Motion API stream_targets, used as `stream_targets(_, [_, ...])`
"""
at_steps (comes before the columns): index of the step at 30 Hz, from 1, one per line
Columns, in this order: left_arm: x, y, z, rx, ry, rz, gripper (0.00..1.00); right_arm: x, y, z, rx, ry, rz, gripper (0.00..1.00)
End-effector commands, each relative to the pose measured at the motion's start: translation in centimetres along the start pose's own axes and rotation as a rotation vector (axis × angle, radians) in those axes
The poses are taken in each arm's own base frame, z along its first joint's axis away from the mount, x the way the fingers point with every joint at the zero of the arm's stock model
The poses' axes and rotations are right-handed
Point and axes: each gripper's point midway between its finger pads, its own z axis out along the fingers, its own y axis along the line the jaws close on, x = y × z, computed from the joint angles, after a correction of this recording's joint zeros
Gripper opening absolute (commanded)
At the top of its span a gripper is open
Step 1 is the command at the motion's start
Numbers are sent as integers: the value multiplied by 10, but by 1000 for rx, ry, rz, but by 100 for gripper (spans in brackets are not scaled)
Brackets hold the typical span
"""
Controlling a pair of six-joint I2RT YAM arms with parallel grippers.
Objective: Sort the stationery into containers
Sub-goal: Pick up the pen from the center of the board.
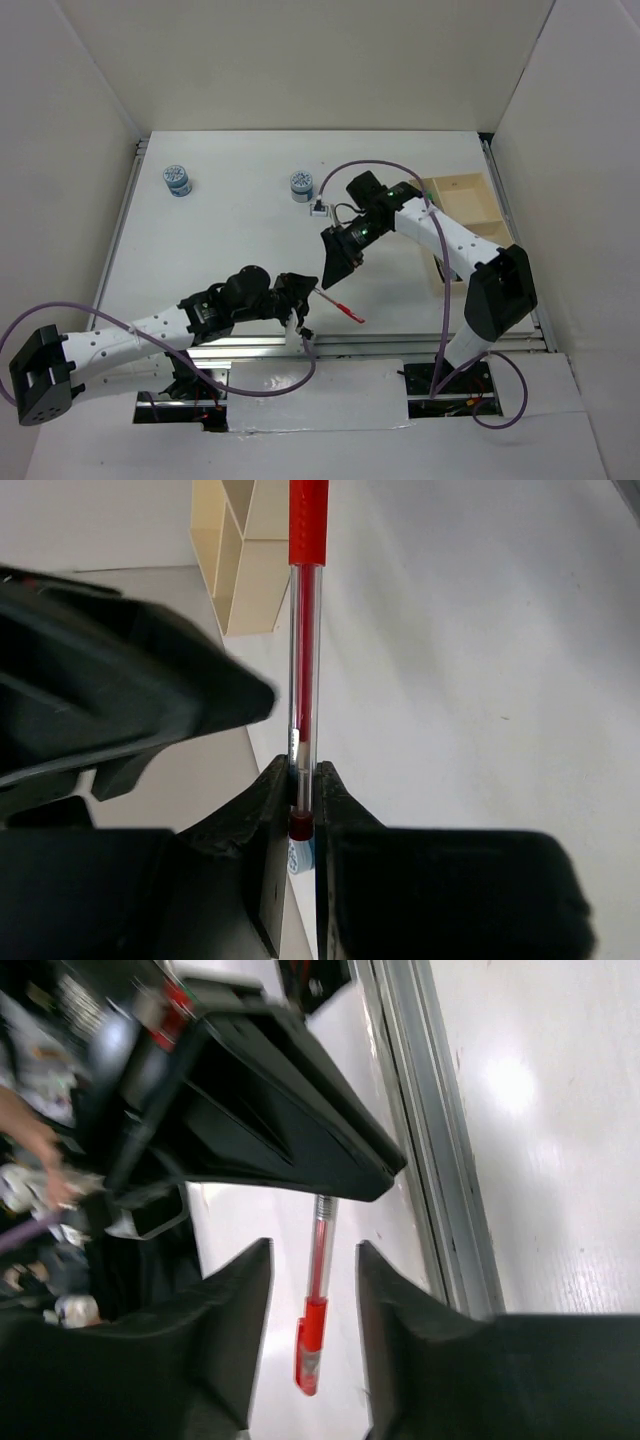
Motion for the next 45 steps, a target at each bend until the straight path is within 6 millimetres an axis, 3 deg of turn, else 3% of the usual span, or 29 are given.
stream_targets(1, [-13, 15, -5, -42, -45, -21, 0, -44, 15, -48, -3, -181, -54, 50])
stream_targets(3, [-19, 17, -7, -42, -65, -47, 0, -72, 20, -88, 22, -300, -110, 52])
stream_targets(4, [-24, 18, -9, -41, -81, -70, 0, -79, 9, -117, 68, -366, -100, 52])
stream_targets(6, [-33, 24, -15, -47, -107, -203, 0, -99, 9, -161, 119, -479, -134, 54])
stream_targets(7, [-36, 28, -17, -52, -115, -282, 0, -105, -3, -196, 176, -573, -118, 55])
stream_targets(8, [-38, 31, -17, -61, -113, -469, 0, -109, -3, -216, 215, -620, -137, 55])
stream_targets(9, [-38, 53, -22, -104, -111, -567, 0, -116, 2, -235, 269, -673, -196, 57])
stream_targets(10, [-38, 54, -17, -102, -101, -801, 0, -112, -9, -263, 354, -736, -166, 58])
stream_targets(11, [-29, 80, -24, -147, -98, -929, 0, -108, -3, -272, 404, -768, -191, 59])
stream_targets(13, [-34, 86, -20, -84, -148, -1225, 0, -107, 13, -294, 499, -852, -265, 60])
stream_targets(14, [-29, 108, -28, -125, -182, -1307, 0, -99, 2, -290, 512, -873, -210, 60])
stream_targets(16, [-38, 142, -36, -188, -306, -1527, 0, -99, 4, -296, 531, -959, -185, 60])
stream_targets(17, [-28, 159, -42, -245, -336, -1604, 0, -84, -2, -286, 524, -982, -146, 62])
stream_targets(18, [-24, 175, -48, -288, -386, -1664, 0, -85, 3, -286, 496, -1018, -149, 62])
stream_targets(19, [-19, 182, -45, -286, -417, -1830, 0, -80, 14, -281, 487, -1035, -169, 62])
stream_targets(20, [-7, 191, -50, -296, -447, -1902, 0, -75, 8, -269, 460, -1030, -146, 63])
stream_targets(21, [1, 191, -44, -279, -457, -1982, 0, -78, 16, -268, 439, -1055, -162, 63])
stream_targets(22, [2, 204, -48, -272, -543, -2097, 0, -77, 21, -261, 413, -1058, -163, 63])
stream_targets(24, [16, 204, -40, -244, -572, -2230, 0, -87, 37, -250, 349, -1065, -173, 64])
stream_targets(26, [6, 217, -40, -228, -621, -2228, 0, -97, 49, -242, 317, -1068, -187, 64])
stream_targets(27, [1, 220, -39, -215, -640, -2223, 0, -104, 61, -230, 279, -1043, -218, 64])
stream_targets(29, [-6, 224, -37, -184, -663, -2230, 0, -121, 70, -229, 265, -1039, -232, 64])
stream_targets(30, [-6, 224, -36, -186, -664, -2240, 0, -128, 76, -219, 233, -1017, -224, 63])
stream_targets(31, [-4, 223, -35, -200, -651, -2255, 0, -146, 71, -213, 199, -1018, -163, 63])
stream_targets(35, [-4, 223, -36, -202, -648, -2268, 0, -163, 68, -204, 160, -1026, -111, 61])
stream_targets(41, [-3, 218, -35, -199, -632, -2295, 0, -179, 73, -191, 87, -1010, -89, 56])
stream_targets(45, [-4, 217, -36, -206, -640, -2294, 0, -181, 63, -186, 66, -1009, -27, 52])
